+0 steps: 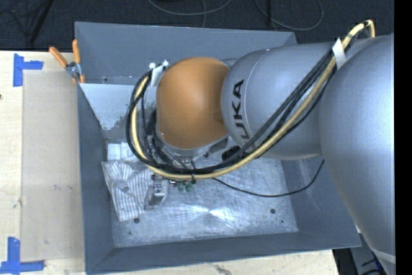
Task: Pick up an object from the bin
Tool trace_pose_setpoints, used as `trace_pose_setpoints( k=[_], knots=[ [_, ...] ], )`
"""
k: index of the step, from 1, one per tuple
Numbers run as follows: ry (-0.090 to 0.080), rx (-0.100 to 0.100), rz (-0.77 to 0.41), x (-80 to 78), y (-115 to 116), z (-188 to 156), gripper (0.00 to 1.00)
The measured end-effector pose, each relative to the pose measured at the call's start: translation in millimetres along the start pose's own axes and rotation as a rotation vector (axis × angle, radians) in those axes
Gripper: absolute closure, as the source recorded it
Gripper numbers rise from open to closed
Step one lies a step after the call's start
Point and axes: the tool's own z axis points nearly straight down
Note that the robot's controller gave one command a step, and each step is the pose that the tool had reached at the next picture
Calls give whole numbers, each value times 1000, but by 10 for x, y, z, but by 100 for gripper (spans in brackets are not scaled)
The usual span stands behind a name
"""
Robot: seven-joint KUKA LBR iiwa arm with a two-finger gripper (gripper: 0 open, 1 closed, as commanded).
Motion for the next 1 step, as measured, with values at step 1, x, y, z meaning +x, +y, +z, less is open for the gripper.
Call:
trace_pose_setpoints(
  k=[1],
  knots=[
    [-7, -2, 4, -20, -11, -45, 0]
  ],
)
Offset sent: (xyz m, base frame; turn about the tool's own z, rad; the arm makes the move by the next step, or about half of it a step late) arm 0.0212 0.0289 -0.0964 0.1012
